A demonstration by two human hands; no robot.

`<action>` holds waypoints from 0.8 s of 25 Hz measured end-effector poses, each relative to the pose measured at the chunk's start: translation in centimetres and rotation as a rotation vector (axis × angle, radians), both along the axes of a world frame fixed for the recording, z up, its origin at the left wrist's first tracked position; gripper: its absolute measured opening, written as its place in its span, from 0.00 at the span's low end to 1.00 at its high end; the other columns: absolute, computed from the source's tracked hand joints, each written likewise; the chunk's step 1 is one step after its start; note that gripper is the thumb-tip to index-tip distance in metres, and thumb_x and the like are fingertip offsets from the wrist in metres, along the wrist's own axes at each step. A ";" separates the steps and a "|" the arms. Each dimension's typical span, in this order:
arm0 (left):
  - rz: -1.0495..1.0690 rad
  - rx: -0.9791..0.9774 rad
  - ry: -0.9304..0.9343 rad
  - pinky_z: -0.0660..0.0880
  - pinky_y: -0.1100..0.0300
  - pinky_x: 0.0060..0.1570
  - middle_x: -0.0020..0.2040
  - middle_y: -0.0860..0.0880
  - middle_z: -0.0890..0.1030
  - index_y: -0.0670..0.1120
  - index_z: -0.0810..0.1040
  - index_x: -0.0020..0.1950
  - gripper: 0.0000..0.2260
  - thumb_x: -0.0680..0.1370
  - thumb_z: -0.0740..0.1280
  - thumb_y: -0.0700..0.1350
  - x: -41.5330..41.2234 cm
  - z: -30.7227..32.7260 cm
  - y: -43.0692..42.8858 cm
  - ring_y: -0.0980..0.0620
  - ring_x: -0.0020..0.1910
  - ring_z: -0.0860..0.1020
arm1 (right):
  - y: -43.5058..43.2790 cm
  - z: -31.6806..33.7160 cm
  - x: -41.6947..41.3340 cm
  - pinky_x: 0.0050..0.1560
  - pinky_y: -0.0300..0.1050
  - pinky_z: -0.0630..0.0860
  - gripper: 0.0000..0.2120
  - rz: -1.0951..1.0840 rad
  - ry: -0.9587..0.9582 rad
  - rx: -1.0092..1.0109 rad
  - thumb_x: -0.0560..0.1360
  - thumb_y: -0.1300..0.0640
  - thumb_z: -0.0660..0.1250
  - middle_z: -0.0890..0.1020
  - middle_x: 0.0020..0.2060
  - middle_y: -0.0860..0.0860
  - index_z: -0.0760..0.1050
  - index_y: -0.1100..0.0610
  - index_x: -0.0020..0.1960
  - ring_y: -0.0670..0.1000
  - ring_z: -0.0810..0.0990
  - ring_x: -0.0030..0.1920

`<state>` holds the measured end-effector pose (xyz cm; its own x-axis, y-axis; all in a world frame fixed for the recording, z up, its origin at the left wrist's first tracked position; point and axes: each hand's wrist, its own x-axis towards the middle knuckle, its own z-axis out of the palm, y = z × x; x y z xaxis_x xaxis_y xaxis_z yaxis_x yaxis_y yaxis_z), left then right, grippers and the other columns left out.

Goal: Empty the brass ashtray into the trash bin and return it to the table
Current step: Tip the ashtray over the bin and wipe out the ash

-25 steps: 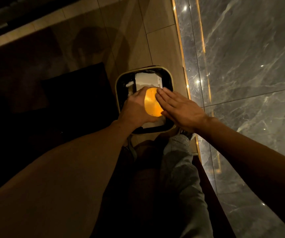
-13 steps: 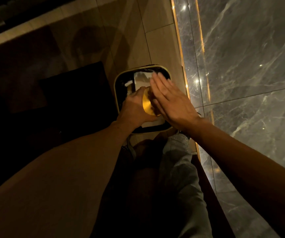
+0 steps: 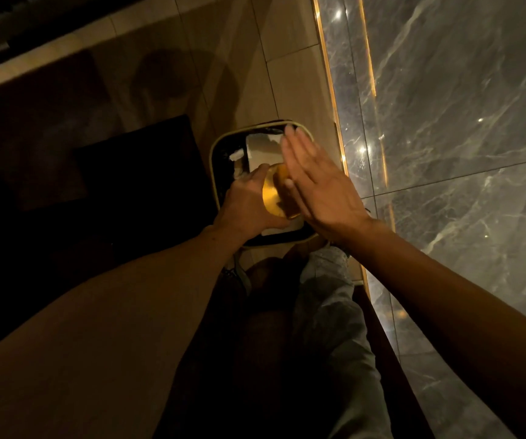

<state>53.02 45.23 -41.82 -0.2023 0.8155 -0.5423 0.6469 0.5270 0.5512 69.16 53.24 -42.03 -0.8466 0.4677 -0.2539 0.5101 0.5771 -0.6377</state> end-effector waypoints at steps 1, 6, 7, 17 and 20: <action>-0.008 -0.001 0.008 0.78 0.50 0.52 0.55 0.46 0.83 0.45 0.73 0.65 0.42 0.55 0.80 0.59 -0.2 0.0 0.1 0.45 0.53 0.81 | -0.1 -0.1 -0.1 0.77 0.55 0.53 0.27 0.029 -0.004 -0.016 0.83 0.53 0.51 0.50 0.77 0.58 0.50 0.63 0.77 0.55 0.47 0.78; 0.005 -0.045 -0.006 0.77 0.49 0.54 0.58 0.46 0.82 0.45 0.72 0.67 0.44 0.55 0.80 0.59 -0.4 -0.1 -0.5 0.46 0.56 0.80 | -0.4 0.1 -0.2 0.78 0.52 0.51 0.26 0.022 0.017 -0.002 0.83 0.53 0.51 0.49 0.77 0.56 0.50 0.63 0.77 0.53 0.46 0.78; 0.009 -0.041 -0.005 0.77 0.49 0.53 0.58 0.46 0.82 0.45 0.72 0.67 0.44 0.55 0.80 0.60 -0.5 -0.1 -0.5 0.45 0.56 0.80 | -0.5 0.0 -0.3 0.78 0.53 0.52 0.26 -0.016 0.028 -0.003 0.83 0.54 0.51 0.49 0.77 0.56 0.51 0.63 0.77 0.53 0.46 0.77; 0.001 -0.002 -0.012 0.75 0.57 0.53 0.55 0.45 0.83 0.44 0.75 0.64 0.39 0.57 0.82 0.54 -0.1 0.9 0.1 0.47 0.55 0.81 | -0.8 -0.2 -0.4 0.77 0.58 0.55 0.27 0.141 -0.035 -0.092 0.82 0.53 0.52 0.52 0.78 0.58 0.50 0.62 0.77 0.56 0.48 0.78; 0.012 0.030 0.001 0.75 0.59 0.49 0.51 0.44 0.84 0.41 0.75 0.62 0.39 0.56 0.83 0.54 -0.3 0.4 0.0 0.45 0.50 0.82 | -0.6 -0.1 -0.5 0.78 0.50 0.48 0.26 0.018 -0.008 -0.032 0.83 0.53 0.50 0.49 0.77 0.55 0.48 0.61 0.77 0.52 0.44 0.77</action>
<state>52.72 45.25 -41.45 -0.2131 0.8287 -0.5176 0.6413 0.5183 0.5657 68.63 52.61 -42.08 -0.8524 0.4443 -0.2756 0.5055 0.5654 -0.6518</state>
